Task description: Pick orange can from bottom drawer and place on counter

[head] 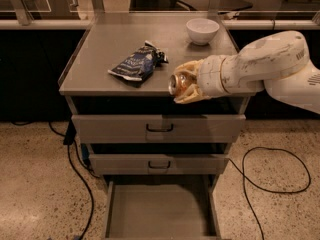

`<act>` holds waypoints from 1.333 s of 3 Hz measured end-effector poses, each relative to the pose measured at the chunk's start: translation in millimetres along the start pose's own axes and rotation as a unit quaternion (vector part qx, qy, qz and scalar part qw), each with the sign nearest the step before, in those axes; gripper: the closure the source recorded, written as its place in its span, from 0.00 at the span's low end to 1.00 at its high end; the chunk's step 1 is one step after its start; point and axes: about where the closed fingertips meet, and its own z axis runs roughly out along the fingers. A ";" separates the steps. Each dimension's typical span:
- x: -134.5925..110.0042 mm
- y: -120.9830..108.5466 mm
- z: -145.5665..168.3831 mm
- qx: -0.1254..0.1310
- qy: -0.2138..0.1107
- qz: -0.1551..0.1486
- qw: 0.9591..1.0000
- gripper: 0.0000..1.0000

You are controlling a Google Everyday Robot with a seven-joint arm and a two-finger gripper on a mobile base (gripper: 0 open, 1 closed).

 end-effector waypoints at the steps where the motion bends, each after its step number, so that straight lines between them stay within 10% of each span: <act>1: 0.0 0.0 0.0 0.000 0.000 0.000 1.000 1.00; 4: 21.3 -69.5 57.2 0.001 -0.027 -0.046 0.999 1.00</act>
Offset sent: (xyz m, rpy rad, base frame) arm 0.0458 0.0082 0.0284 -0.0275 -0.0532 0.0533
